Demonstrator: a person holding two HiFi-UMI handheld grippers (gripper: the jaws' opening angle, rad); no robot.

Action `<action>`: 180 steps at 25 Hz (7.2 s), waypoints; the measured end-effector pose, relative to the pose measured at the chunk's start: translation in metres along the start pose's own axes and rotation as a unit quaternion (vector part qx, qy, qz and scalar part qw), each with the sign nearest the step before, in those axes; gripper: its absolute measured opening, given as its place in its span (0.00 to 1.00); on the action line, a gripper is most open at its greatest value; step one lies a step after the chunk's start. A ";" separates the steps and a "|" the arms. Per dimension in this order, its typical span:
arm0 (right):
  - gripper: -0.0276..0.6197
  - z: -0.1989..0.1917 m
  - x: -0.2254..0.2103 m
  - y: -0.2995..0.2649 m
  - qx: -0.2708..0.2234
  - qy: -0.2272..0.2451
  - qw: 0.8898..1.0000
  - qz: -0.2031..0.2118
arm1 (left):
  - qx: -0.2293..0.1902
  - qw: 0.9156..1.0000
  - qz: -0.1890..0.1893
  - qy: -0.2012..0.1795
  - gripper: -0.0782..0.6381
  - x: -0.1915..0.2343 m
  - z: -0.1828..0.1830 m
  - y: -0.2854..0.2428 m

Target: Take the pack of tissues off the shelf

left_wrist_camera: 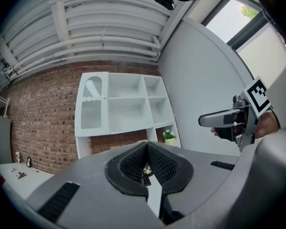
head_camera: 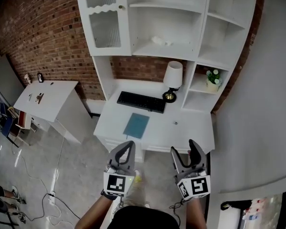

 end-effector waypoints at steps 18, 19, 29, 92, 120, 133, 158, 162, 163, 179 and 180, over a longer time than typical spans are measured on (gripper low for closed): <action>0.47 0.003 -0.079 -0.234 0.016 0.014 0.998 -0.054 | -0.035 0.999 -0.024 0.014 0.13 0.141 -0.037 -0.240; 0.47 0.003 -0.083 -0.247 0.016 0.013 0.998 -0.055 | -0.037 0.999 -0.026 0.015 0.13 0.148 -0.037 -0.252; 0.47 -0.017 -0.109 -0.309 0.046 0.003 0.998 -0.052 | -0.023 0.999 -0.031 0.020 0.13 0.185 -0.055 -0.330; 0.47 0.042 -0.300 -0.718 0.335 0.019 0.934 0.123 | 0.041 0.997 0.000 0.063 0.13 0.274 0.011 -0.616; 0.26 0.059 -0.295 -0.680 0.281 0.059 0.953 0.095 | 0.035 0.997 0.039 0.059 0.13 0.284 0.012 -0.593; 0.26 0.090 -0.259 -0.560 0.098 0.013 0.995 0.003 | -0.025 0.999 0.010 0.037 0.13 0.249 0.026 -0.554; 0.26 0.025 -0.201 -0.415 -0.012 -0.050 0.998 -0.039 | -0.053 0.998 0.021 0.017 0.13 0.200 -0.017 -0.461; 0.26 0.012 -0.197 -0.412 0.003 -0.050 0.998 -0.041 | -0.051 0.998 0.009 0.021 0.13 0.189 -0.029 -0.459; 0.26 0.007 -0.194 -0.413 0.008 -0.053 0.998 -0.040 | -0.046 0.999 0.006 0.020 0.13 0.188 -0.034 -0.457; 0.26 -0.142 -0.188 -0.393 0.159 -0.105 0.979 -0.067 | 0.073 0.995 -0.022 0.067 0.13 0.123 -0.175 -0.448; 0.26 -0.155 -0.187 -0.389 0.172 -0.111 0.976 -0.068 | 0.086 0.993 -0.022 0.072 0.13 0.117 -0.187 -0.444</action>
Point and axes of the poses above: the fingertips, and each gripper's own axes: y backward along the fingers, x to its left, z out of its top, the point moved 10 cm from there along y, backward along the fingers, and after that the axes turned 7 degrees about -y, right-handed, at the moved point
